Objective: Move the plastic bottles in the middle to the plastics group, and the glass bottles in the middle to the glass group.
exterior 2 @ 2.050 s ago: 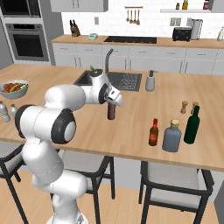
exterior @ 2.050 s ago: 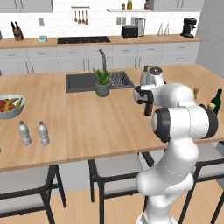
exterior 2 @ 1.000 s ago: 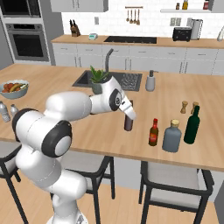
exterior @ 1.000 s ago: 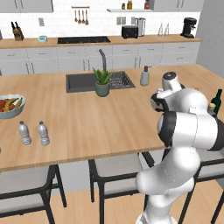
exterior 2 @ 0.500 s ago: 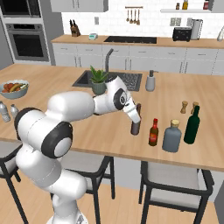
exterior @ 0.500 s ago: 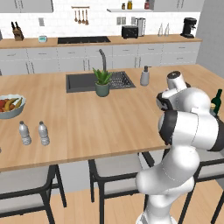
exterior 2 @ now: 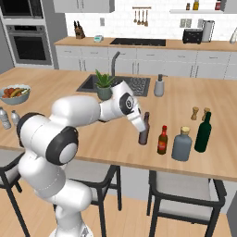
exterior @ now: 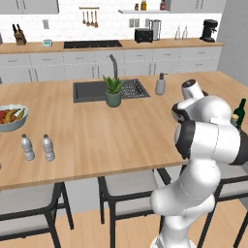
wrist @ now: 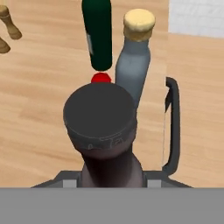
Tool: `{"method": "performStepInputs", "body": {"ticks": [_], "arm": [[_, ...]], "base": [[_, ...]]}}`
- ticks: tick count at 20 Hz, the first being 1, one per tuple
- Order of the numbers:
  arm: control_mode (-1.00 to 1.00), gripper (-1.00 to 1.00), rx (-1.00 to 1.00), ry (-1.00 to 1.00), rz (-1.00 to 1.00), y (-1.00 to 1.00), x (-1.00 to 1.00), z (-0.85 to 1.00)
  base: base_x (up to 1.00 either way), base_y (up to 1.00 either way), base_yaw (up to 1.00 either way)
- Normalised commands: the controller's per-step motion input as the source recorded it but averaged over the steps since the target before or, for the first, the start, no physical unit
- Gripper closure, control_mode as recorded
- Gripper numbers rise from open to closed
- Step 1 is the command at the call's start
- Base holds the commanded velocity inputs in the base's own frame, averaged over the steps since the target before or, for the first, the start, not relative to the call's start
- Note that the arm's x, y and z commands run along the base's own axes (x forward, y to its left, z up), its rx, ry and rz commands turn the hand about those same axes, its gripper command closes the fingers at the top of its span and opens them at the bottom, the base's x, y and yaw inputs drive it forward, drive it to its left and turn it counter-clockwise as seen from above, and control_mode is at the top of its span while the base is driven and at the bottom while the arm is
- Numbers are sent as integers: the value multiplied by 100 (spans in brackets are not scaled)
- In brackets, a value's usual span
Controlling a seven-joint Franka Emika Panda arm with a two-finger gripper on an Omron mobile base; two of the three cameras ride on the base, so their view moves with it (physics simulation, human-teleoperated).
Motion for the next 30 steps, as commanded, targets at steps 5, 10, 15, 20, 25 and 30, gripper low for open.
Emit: {"method": "performStepInputs", "body": {"ticks": [5,10,15,20,25,30], "arm": [[-100,100,0,0,-10,0,1,-37],[-100,100,0,0,-8,0,0,-45],[-100,100,0,0,-5,0,2,-24],[-100,100,0,0,0,0,26,-3],[-100,100,0,0,0,-2,31,4],[-100,100,0,1,0,-24,26,15]], "base": [[0,0,0],[0,0,0],[0,0,0],[0,0,0],[0,0,0],[0,0,0]]}}
